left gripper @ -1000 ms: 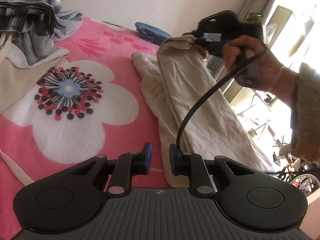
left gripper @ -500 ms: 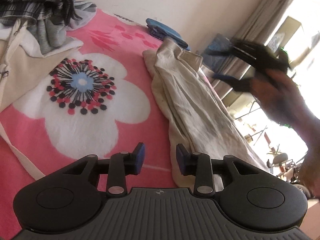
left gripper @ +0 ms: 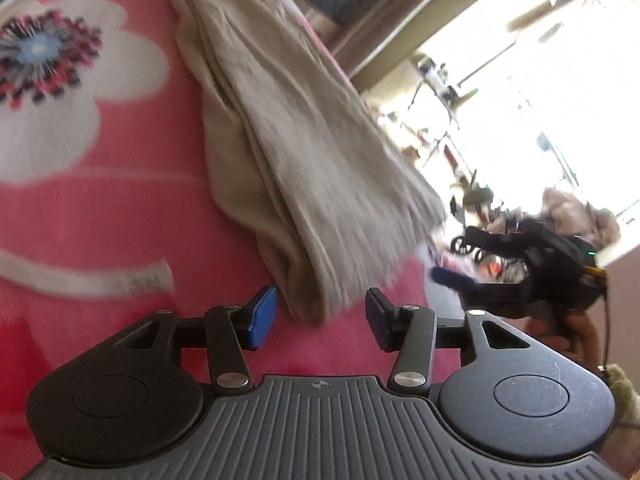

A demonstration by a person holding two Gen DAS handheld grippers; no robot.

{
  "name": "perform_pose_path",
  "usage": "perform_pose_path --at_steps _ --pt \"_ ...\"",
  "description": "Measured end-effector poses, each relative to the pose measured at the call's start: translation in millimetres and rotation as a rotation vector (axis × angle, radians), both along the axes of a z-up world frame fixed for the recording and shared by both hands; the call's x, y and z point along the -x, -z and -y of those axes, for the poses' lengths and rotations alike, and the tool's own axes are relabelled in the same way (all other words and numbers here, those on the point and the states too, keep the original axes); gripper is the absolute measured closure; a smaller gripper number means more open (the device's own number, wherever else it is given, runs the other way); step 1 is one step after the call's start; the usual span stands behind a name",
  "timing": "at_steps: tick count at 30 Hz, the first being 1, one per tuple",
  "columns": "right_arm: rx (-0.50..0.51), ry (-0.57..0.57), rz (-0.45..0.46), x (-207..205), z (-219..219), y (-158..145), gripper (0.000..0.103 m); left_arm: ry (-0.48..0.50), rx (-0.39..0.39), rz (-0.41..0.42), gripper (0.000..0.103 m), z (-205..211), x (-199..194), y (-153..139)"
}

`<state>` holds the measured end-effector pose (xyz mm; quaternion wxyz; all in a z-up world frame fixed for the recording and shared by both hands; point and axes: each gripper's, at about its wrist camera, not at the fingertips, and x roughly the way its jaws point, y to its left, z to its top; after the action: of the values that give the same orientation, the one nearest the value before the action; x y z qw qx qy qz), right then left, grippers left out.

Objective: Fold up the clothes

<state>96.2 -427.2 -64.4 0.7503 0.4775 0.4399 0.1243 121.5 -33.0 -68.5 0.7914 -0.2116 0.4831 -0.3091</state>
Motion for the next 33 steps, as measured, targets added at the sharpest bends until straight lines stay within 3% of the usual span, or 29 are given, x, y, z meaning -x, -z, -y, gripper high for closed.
perform_pose_path --at_steps 5,9,12,17,19,22,24,26,29,33 --pt "-0.065 0.08 -0.033 -5.7 -2.3 39.9 0.037 -0.039 -0.041 0.006 0.053 27.5 4.6 18.9" --pt "-0.073 0.079 -0.009 -23.7 -7.1 44.3 0.037 -0.044 -0.098 0.107 0.044 47.2 9.1 19.1" --pt "-0.076 0.062 0.008 -37.6 -12.8 47.8 0.037 -0.041 -0.143 0.166 0.044 57.3 12.4 17.0" --pt "-0.101 0.029 0.029 -59.1 -21.9 55.3 0.037 -0.024 -0.231 0.258 0.052 66.6 19.0 13.6" --pt "-0.087 0.02 0.038 -63.3 -27.1 54.9 0.038 -0.018 -0.264 0.282 0.061 67.7 22.3 11.9" --pt "-0.064 0.025 0.046 -61.0 -30.9 53.9 0.057 -0.009 -0.295 0.301 0.073 66.6 24.2 8.6" --pt "-0.076 0.043 0.03 -59.1 -32.2 58.9 0.083 0.02 -0.331 0.332 0.08 71.7 23.7 3.2" --pt "-0.105 0.068 0.031 -55.2 -33.1 61.6 0.092 0.064 -0.368 0.389 0.084 75.8 26.5 -5.4" --pt "-0.107 0.081 0.082 -45.0 -38.3 50.4 0.095 0.131 -0.393 0.457 0.086 69.2 33.9 -23.6" --pt "-0.126 0.076 0.136 -19.6 -47.8 30.2 0.096 0.215 -0.388 0.487 0.086 47.5 52.9 -52.1"
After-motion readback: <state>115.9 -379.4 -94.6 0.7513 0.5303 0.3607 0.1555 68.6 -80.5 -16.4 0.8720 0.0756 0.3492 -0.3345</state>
